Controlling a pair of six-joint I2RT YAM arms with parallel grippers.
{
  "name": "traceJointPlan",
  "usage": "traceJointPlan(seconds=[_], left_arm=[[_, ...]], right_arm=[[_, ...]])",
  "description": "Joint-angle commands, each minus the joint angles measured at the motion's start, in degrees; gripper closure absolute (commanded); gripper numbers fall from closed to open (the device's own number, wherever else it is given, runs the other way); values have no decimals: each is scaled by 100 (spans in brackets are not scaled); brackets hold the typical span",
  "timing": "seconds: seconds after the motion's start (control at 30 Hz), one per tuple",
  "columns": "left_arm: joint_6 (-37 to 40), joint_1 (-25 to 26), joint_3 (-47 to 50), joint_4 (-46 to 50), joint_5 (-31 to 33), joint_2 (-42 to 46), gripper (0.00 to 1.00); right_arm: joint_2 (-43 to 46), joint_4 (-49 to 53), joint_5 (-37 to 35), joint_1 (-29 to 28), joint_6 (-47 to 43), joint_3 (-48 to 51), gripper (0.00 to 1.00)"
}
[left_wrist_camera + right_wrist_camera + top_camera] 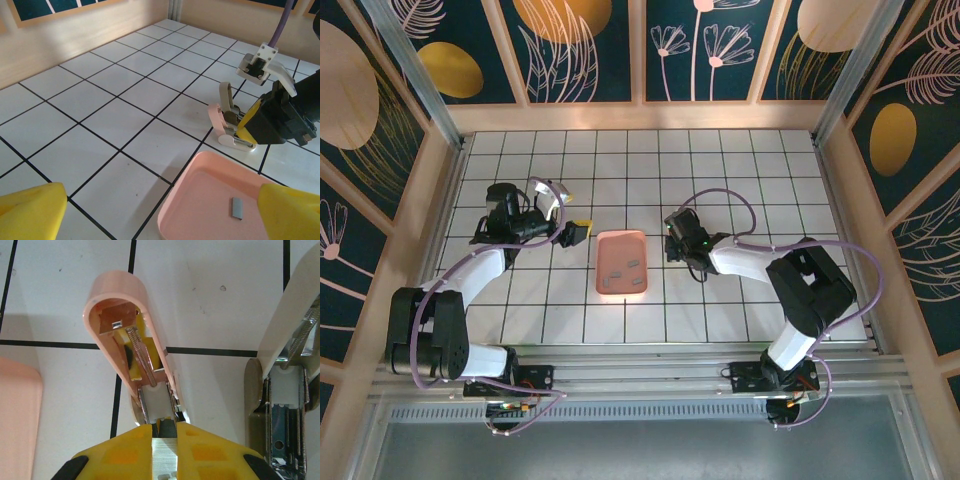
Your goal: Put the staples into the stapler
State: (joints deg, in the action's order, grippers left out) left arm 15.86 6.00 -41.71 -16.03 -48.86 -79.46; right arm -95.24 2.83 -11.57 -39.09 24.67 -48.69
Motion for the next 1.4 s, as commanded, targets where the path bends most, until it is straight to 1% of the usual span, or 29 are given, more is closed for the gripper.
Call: traceJointPlan(seconds=[0.0,0.13,0.23,0.33,0.47,0.67,0.93,1.37], left_arm=[[85,41,-136,26,-80,-9,3],[284,50,-151,172,-136,0,3],[414,77,-144,260,-190,-8,3],[462,86,-144,297,-244,-30,4],[507,100,-155,346,-217,-20,4],[526,112,-153,360,-190,-20,4],[525,120,-162,369,-190,-26,4],[530,129,-162,374,-194,-26,4]], right_arm=[[296,289,-222,-37,-148,-101,85],[535,450,-256,-20,-266,-239,85],[504,789,-336,-20,-342,-431,85],[390,920,-340,-11,-427,-510,85],[257,878,-271,-2,-447,-501,85],[103,895,27,16,-446,-541,85],[210,950,-169,50,-539,-520,85],[87,1081,-96,103,-612,-425,85]])
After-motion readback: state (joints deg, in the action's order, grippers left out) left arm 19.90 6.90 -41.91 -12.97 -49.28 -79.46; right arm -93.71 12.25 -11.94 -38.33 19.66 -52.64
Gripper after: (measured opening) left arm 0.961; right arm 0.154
